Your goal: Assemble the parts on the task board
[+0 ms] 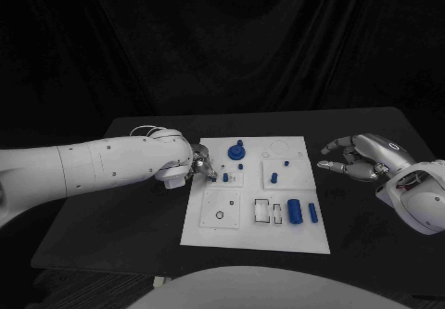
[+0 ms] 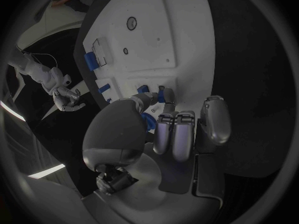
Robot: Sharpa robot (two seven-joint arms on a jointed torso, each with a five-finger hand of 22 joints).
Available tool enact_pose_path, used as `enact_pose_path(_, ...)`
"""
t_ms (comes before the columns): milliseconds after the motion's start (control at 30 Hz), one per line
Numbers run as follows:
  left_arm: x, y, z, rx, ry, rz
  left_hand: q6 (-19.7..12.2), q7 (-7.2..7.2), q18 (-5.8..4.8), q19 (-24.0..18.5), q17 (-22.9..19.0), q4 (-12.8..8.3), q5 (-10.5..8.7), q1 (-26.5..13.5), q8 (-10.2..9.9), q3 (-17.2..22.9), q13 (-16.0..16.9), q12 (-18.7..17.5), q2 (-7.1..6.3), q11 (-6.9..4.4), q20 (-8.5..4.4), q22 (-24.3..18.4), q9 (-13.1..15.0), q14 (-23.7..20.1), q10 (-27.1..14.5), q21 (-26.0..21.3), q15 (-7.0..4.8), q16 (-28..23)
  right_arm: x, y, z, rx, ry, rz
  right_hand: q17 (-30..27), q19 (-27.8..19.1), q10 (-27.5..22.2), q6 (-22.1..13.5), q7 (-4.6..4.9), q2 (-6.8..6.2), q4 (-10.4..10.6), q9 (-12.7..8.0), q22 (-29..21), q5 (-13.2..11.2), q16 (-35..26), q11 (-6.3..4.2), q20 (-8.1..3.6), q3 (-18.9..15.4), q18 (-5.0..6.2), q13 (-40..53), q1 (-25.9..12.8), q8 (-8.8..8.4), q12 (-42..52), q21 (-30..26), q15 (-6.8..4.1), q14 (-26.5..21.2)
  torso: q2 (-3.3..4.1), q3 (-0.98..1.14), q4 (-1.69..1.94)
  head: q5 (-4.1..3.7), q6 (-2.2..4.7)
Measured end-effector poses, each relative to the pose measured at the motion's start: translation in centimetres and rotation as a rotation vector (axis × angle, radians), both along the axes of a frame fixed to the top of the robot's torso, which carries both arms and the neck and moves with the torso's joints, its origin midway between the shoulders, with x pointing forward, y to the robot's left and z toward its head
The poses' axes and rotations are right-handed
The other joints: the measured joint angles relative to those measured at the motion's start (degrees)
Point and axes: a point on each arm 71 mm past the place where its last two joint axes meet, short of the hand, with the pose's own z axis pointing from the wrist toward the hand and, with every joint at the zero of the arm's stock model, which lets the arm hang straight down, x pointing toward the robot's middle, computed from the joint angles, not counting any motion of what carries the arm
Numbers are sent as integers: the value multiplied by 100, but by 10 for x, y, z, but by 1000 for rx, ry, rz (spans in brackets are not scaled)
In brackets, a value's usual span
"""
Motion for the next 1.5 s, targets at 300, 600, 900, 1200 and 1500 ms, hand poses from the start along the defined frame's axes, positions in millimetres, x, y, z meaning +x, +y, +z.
enact_pose_path(300,-2,0,0,0,3,-3,-2,-1,0,0,0,0,-10,0,0,0,0,0,0,0,0,0,4,0,0,0,0,0,0,-1,0,2,4,-3,-13,0,0,0,0,1,-1,-1,-2,8,-4,0,0,-2,0,2,1,0,-20,-32,0,0,-4,-1,0,18,0)
enact_pose_path(600,-2,0,0,1,5,-4,-11,-8,0,0,0,0,-23,-1,0,0,0,-22,-1,0,0,0,7,0,0,-1,0,0,0,-1,-1,3,6,-4,-46,0,0,0,0,24,-16,-5,-9,22,-20,0,0,-16,93,10,24,0,-42,-49,0,0,-4,-2,0,21,0)
enact_pose_path(900,-2,0,-1,-1,4,-5,-12,-7,0,0,0,0,-30,-1,1,0,0,-22,-1,0,0,-1,7,0,0,-25,0,0,0,-1,-1,3,7,-5,-58,0,0,0,0,0,-16,-4,-22,44,-20,0,0,-16,92,-4,47,0,-45,-103,0,0,-4,-2,5,8,0)
enact_pose_path(1200,-2,0,-1,0,4,-6,-12,-4,0,0,0,0,-49,-4,7,0,0,-22,1,0,0,-1,7,0,0,-25,0,0,0,-1,-1,3,9,-6,-60,0,0,0,0,0,-16,-4,-24,43,-26,0,0,-16,91,-4,46,0,-44,-103,0,0,-2,-2,-1,22,0)
enact_pose_path(1500,-2,0,0,2,8,-10,17,-21,0,0,0,-72,-422,-122,-23,39,0,-22,58,0,0,-1,0,0,0,-50,0,0,0,-1,-2,2,11,-6,-72,0,0,0,0,0,-16,-4,-30,43,-48,0,0,-16,91,-2,46,0,-43,-103,0,0,3,-3,-2,32,0)
